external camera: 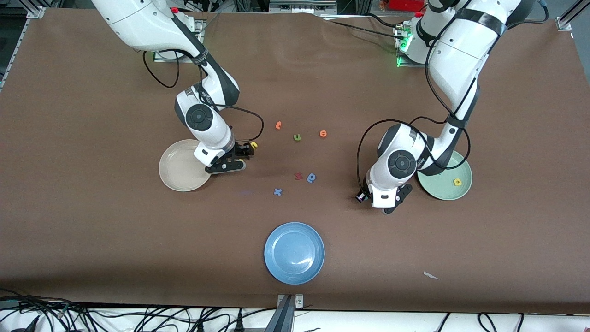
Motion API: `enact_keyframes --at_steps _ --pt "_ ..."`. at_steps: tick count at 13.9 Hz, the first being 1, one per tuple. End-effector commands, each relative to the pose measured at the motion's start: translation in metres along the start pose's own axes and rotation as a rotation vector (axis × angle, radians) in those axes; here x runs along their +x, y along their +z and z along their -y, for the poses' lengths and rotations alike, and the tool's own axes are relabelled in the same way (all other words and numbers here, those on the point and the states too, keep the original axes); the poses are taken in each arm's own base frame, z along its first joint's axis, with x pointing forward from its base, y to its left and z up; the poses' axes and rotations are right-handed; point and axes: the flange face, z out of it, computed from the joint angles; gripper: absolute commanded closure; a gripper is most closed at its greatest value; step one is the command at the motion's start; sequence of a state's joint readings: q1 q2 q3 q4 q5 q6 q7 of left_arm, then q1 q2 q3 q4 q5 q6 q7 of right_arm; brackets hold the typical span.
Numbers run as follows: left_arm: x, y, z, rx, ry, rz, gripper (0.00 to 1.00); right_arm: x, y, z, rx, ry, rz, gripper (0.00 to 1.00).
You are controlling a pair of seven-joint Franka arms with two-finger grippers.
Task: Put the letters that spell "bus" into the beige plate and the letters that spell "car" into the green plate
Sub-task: 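Grasp the teal c with the left gripper while the right gripper grasps n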
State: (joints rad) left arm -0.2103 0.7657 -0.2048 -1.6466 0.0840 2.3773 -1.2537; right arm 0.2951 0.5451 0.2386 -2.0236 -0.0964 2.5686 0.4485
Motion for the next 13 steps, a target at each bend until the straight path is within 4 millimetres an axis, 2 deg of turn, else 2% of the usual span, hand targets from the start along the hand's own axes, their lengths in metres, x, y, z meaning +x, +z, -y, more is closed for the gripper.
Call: enact_keyframes --at_steps 1,3,6,7,8,9,12,13 --pt "0.0107 0.0034 -0.0089 -0.015 -0.021 -0.032 0.47 0.0015 0.0140 0.0112 -0.019 -0.005 -0.024 0.13" --pt "0.0115 0.0029 -0.0102 -0.018 -0.034 -0.033 0.47 -0.0018 0.0203 0.0144 -0.052 -0.017 -0.035 0.13" --pt "0.0116 0.0053 -0.0101 -0.017 -0.046 -0.030 0.48 -0.0016 0.0214 0.0129 -0.062 -0.018 -0.039 0.23" --pt "0.0116 0.0053 -0.0101 -0.017 -0.057 -0.030 0.49 -0.0016 0.0214 0.0129 -0.062 -0.018 -0.039 0.23" --pt "0.0116 0.0053 -0.0101 -0.017 -0.059 -0.031 0.52 -0.0014 0.0205 0.0130 -0.062 -0.019 -0.041 0.28" --pt "0.0117 0.0053 -0.0101 -0.017 -0.056 -0.032 0.58 -0.0010 0.0205 0.0122 -0.063 -0.018 -0.041 0.34" --pt "0.0114 0.0060 -0.0096 -0.015 -0.047 -0.033 0.86 0.0000 0.0215 0.0077 -0.070 -0.013 -0.040 0.40" --pt "0.0115 0.0060 -0.0096 -0.015 -0.043 -0.034 0.91 0.0000 0.0215 0.0077 -0.070 -0.015 -0.040 0.45"
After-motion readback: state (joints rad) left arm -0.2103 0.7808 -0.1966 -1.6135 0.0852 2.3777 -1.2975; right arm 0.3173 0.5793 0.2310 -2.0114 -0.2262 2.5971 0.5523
